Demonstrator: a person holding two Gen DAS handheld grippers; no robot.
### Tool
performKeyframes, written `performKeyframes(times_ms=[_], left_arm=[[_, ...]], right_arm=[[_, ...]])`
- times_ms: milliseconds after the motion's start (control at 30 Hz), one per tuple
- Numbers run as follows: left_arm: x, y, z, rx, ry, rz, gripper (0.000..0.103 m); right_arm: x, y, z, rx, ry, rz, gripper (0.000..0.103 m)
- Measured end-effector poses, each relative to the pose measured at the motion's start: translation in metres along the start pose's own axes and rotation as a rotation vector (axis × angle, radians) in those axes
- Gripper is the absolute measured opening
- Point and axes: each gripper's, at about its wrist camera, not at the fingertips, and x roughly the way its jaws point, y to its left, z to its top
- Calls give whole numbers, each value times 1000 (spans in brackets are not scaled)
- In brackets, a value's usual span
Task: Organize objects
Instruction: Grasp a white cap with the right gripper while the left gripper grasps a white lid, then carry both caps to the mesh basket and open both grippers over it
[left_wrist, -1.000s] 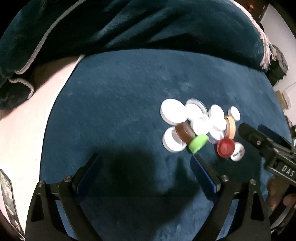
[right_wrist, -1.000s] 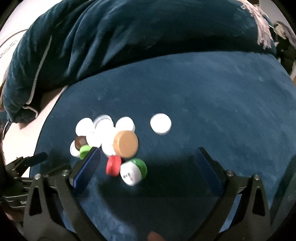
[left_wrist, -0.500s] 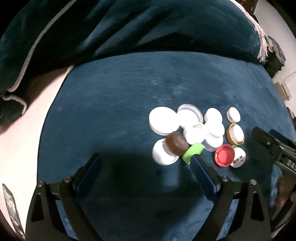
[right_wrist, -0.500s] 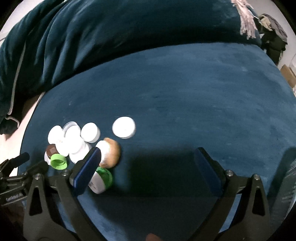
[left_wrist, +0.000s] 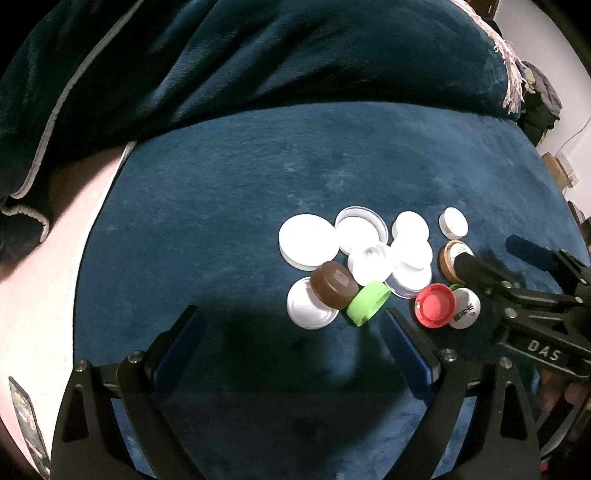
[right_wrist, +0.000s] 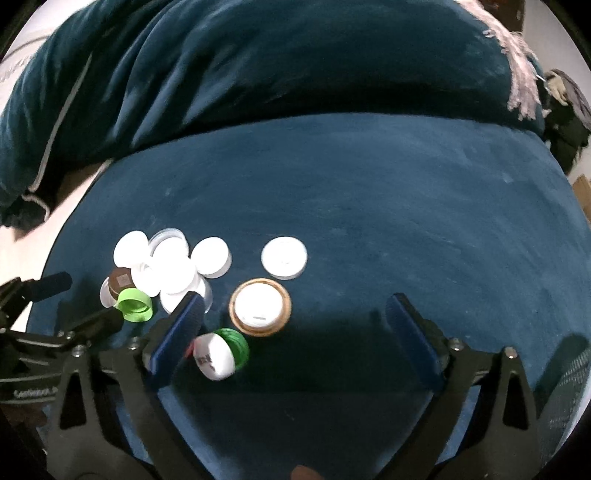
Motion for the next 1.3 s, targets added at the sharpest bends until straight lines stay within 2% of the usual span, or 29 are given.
performKeyframes(times_ms=[267, 433, 533, 600, 633, 667, 900, 1100, 1200, 1233, 1300], left_arm=[[-2, 4, -3, -2, 4, 3, 96], [-4, 9, -3, -6, 2, 11, 95], [-3, 11, -5, -7, 11, 9, 93], [-2, 12, -7, 4, 20, 5, 91], [-1, 11, -9, 19, 28, 2, 89], [0, 10, -10, 29, 32, 0, 87], [11, 6, -13, 56, 63, -15, 73], [24, -1, 0, 67, 58, -39, 61], [22, 1, -1, 77, 67, -81, 42], [22, 1, -1, 86, 75, -96, 32], [17, 0, -3, 95, 83, -113, 31]], right_arm=[[3, -25, 2, 105, -9, -4, 89], [18, -22, 21, 65, 13, -10, 89], [39, -17, 33, 28, 60, -14, 73], [47, -16, 35, 19, 84, 3, 49], [46, -16, 35, 17, 74, 14, 42], [43, -18, 35, 21, 67, 27, 31], [13, -31, 21, 60, 29, 71, 31], [-3, -29, 9, 81, 4, 102, 31], [-6, -28, 6, 83, 2, 113, 31], [-10, -28, 4, 84, 2, 116, 31], [-14, -27, -1, 88, 2, 120, 31]])
